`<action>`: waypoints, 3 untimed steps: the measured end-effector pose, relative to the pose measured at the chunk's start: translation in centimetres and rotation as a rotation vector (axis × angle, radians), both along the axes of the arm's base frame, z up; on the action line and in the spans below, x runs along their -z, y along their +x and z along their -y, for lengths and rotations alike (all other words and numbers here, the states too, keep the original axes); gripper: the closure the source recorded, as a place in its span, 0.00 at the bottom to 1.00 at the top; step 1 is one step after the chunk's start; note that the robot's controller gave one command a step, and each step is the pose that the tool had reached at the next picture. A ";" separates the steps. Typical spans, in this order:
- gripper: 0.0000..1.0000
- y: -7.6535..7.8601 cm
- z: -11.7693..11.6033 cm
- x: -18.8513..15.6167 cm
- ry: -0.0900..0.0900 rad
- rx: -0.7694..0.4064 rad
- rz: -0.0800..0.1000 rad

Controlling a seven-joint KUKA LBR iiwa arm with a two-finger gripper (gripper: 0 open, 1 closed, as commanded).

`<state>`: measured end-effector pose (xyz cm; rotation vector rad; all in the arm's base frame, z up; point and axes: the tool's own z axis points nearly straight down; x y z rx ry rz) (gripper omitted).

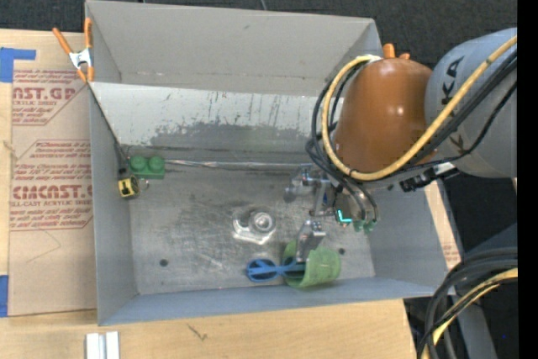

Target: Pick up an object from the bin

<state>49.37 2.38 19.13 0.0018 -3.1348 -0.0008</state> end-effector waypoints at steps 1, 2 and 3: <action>0.00 -0.4 0.6 10.4 0.001 0.063 0.027; 1.00 -0.6 0.7 10.6 -0.001 0.064 0.018; 1.00 0.1 3.4 -2.3 0.000 -0.433 0.012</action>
Offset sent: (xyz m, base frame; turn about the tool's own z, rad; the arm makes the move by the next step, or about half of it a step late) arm -0.0105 -0.0073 -0.1213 0.0646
